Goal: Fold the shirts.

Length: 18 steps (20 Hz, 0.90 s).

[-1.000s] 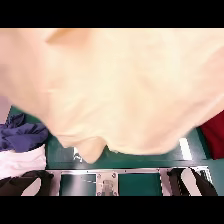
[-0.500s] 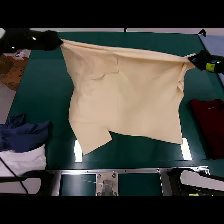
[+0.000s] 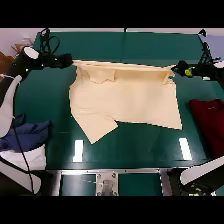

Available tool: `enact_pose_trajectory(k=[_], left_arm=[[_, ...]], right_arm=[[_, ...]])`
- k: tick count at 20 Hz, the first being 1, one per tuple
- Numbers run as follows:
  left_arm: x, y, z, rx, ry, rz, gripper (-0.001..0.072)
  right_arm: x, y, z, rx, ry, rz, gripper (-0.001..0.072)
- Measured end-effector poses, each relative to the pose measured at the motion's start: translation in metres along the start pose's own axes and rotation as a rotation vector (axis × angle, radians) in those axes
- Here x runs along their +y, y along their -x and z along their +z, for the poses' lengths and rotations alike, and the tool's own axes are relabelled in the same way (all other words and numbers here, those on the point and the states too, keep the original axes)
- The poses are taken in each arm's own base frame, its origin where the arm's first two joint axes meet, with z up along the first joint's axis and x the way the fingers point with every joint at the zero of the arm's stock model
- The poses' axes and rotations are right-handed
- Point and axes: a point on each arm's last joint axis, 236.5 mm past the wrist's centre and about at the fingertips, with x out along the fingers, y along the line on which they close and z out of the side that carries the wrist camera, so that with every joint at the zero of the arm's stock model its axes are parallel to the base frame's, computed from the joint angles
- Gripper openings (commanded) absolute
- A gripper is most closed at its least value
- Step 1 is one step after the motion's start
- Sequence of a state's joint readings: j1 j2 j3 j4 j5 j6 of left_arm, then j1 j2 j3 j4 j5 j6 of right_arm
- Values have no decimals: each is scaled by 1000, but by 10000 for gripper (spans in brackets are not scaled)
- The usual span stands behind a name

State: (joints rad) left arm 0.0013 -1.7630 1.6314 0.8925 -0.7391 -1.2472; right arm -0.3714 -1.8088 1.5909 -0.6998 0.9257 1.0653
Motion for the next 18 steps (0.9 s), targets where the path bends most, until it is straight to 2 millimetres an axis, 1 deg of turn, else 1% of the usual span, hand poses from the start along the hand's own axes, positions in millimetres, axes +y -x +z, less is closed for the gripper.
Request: enact_pose_trajectory(k=[2, 5, 9, 10, 12, 13, 14, 15, 16, 17, 18], left_arm=[[7, -3, -6, 21, -22, 22, 24], [14, -5, -21, 80, -53, 41, 25], [14, -5, -31, 121, -59, 37, 24], [13, -4, -34, 135, -60, 34, 24], [14, -2, -48, 193, -74, 35, 24], [14, -1, -54, 220, -79, 35, 25], [14, 1, -61, 252, -86, 35, 26], [18, 3, -66, 276, -98, 44, 93], [19, 5, -72, 303, -99, 47, 334], [18, 8, -79, 333, -91, 40, 552], [13, 12, -83, 364, -80, 28, 557]], right_arm=[[-1, -1, -7, 42, 25, -1, 16], [-7, -1, -23, 119, 40, -24, 16], [-10, 0, -32, 164, 38, -37, 16], [-10, 0, -37, 183, 39, -41, 16], [-15, 3, -52, 248, 42, -62, 17], [-19, 6, -60, 286, 42, -78, 60], [-23, 8, -68, 322, 43, -95, 228], [-30, 12, -76, 357, 50, -125, 330], [-35, 16, -81, 383, 40, -142, 336], [-35, 21, -86, 407, 20, -151, 333], [-33, 27, -89, 426, 0, -155, 331]])
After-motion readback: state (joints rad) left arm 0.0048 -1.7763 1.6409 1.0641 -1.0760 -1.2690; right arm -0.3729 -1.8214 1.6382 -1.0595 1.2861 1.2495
